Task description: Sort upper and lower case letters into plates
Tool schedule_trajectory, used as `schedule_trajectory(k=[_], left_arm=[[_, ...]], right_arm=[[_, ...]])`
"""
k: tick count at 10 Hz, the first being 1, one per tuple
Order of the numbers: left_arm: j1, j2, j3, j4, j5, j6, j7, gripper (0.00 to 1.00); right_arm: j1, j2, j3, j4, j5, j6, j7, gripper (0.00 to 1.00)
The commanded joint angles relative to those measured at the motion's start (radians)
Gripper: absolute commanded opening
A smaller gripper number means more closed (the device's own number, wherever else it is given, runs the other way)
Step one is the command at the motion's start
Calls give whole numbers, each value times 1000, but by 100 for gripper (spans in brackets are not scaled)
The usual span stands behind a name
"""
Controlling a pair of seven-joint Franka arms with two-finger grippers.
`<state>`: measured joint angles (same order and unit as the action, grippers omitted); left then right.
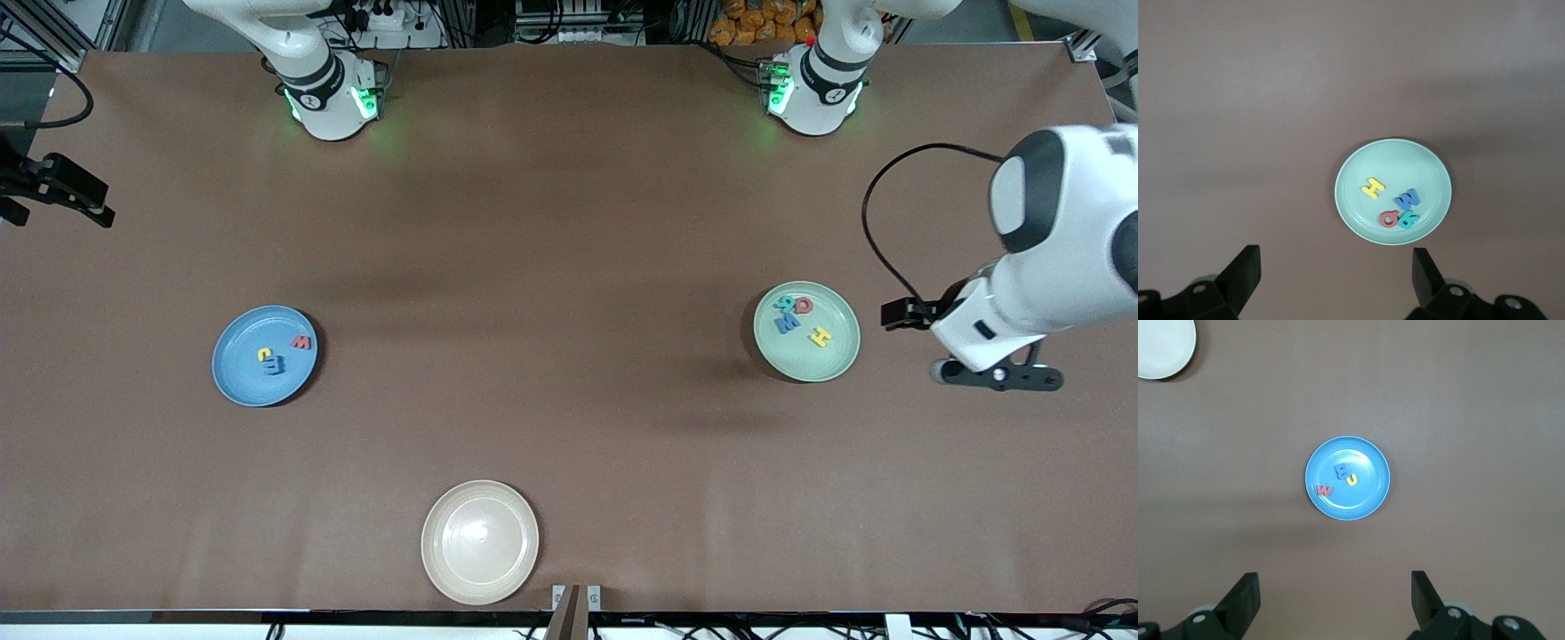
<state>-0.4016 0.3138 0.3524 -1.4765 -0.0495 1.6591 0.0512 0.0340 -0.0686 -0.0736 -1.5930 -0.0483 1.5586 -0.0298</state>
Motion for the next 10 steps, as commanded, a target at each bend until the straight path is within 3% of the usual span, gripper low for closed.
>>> schedule_trajectory(k=[1,2,4,6,10], left_arm=[[1,-85,-12,16,-6,-25,-36,100],[74,-137,-70,13,-12,-25,-54,100],[319,-183,-287,7,-26,-71,-71,100],[356,-206,-345,-1,-23,-116,-112,100],[379,-237,-383,-13,-14,-124,-125,100]], right_arm=[[-6,0,5,13,15,-6,11,100],[-6,0,6,11,15,-8,11,100],[-6,1,5,11,15,-6,11,100],[-6,3,5,11,15,-3,11,100],[-6,0,5,8,13,-8,11,100]])
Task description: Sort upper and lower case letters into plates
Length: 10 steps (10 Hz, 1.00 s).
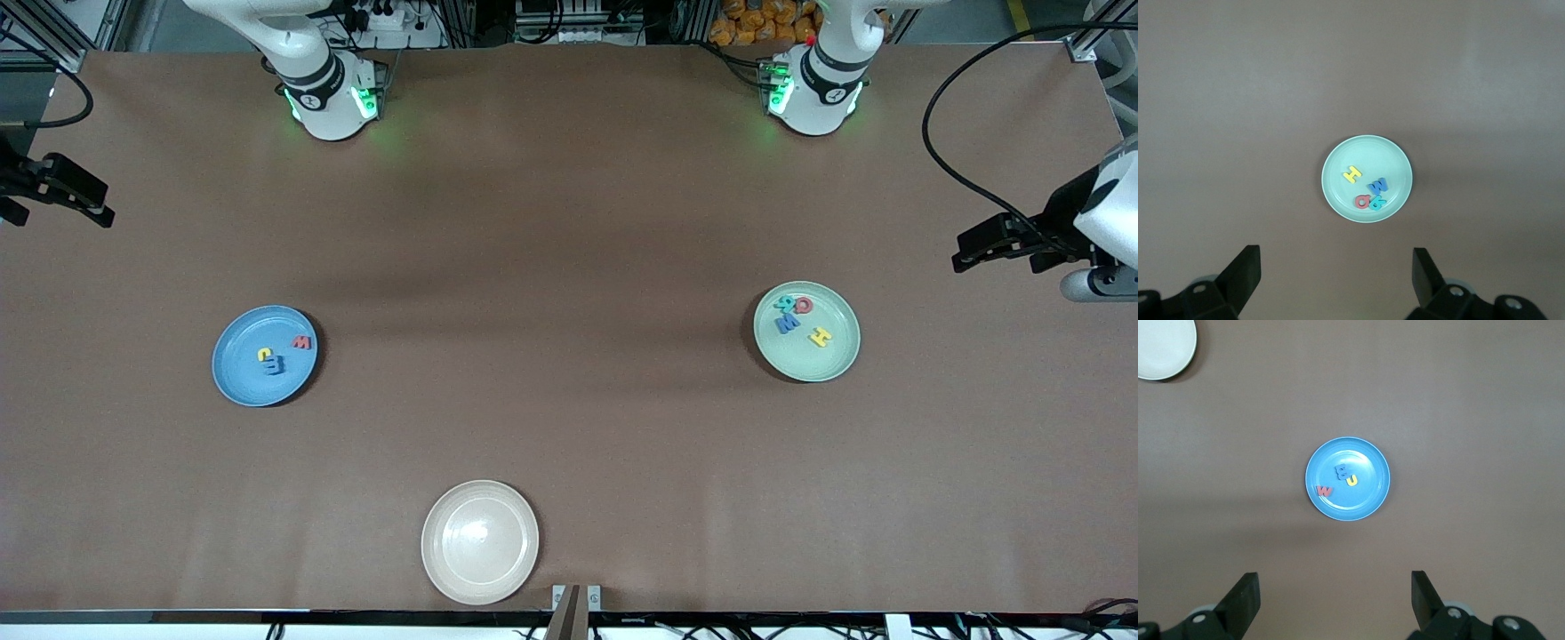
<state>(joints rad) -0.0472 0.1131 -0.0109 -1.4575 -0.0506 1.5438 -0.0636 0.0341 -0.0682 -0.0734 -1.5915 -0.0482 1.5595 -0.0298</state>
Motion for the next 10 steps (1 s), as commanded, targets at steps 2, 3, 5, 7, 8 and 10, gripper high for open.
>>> schedule_trajectory(k=[2,3,5,7,8,10], left_arm=[[24,-35,-21,-37,-11,-13,-13,100],[21,-29,-21,-29,-9,-22,-16,100],[13,-27,-23,-27,3,-33,-54,100],[13,-29,-32,-30,3,-39,-81,100],[12,-29,-46,-32,5,-69,-105,100],[13,-29,-84,-30,49,-76,-144,100]], right_arm=[[-6,-10,-14,7,14,-21,7,100],[-6,-13,-17,2,14,-19,2,100],[-6,-15,-17,1,14,-24,1,100],[-6,-13,-17,1,14,-26,1,100],[-5,-13,-16,1,14,-27,1,100],[-5,-15,-16,-1,14,-35,2,100]])
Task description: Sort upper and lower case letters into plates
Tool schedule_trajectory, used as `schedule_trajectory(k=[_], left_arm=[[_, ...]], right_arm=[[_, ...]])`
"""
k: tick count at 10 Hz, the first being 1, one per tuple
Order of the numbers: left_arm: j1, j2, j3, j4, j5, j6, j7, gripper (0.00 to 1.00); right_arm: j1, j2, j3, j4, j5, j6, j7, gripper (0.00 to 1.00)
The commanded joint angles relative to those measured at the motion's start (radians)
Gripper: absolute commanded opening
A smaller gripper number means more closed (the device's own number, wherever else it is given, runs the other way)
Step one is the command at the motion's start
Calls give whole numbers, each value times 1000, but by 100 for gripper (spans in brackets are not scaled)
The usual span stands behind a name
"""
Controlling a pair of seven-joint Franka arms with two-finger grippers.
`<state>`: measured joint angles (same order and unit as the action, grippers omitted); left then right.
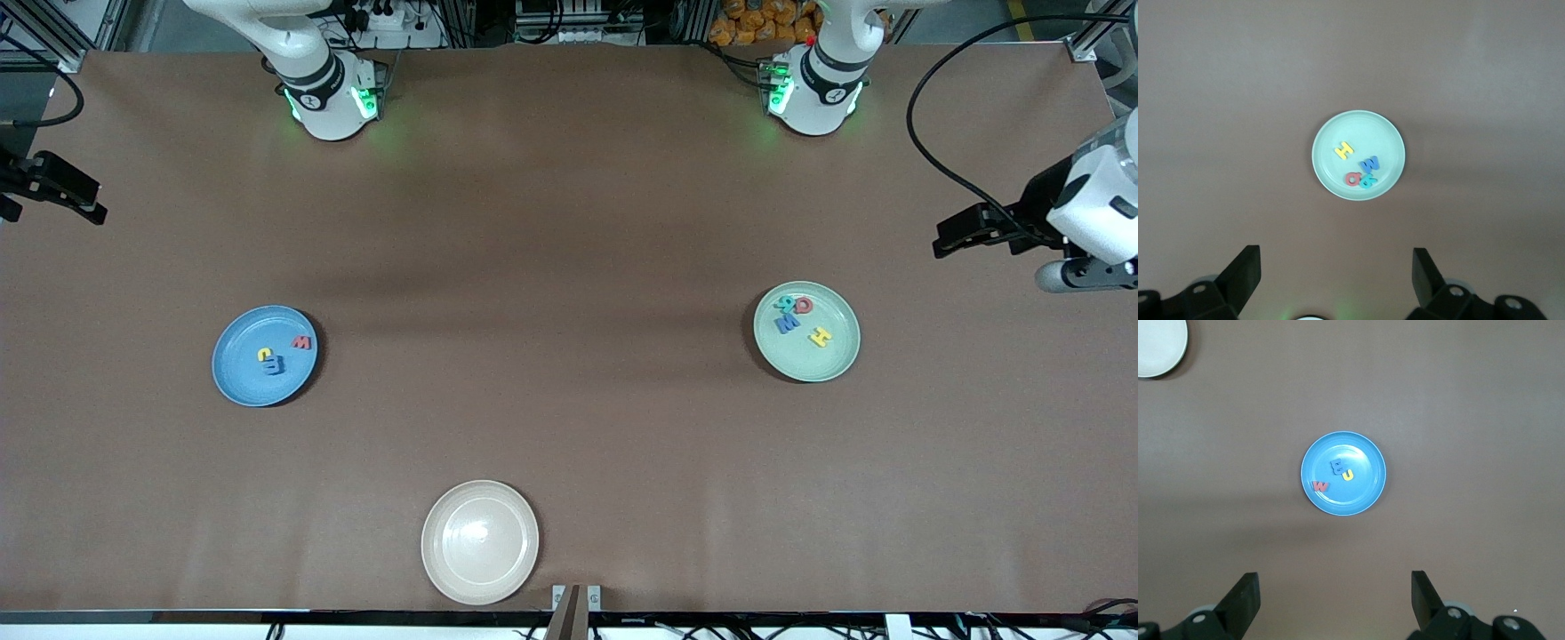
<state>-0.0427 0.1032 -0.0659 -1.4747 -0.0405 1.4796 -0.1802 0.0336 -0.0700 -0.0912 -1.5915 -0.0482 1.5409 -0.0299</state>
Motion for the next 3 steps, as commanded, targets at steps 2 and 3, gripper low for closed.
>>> schedule_trajectory(k=[2,3], left_arm=[[9,-17,-29,-12,39,-12,-24,100],[12,-17,-29,-10,39,-10,-22,100]], right_arm=[[-4,-13,2,1,14,-16,2,100],[-4,-11,2,-1,14,-16,5,100]])
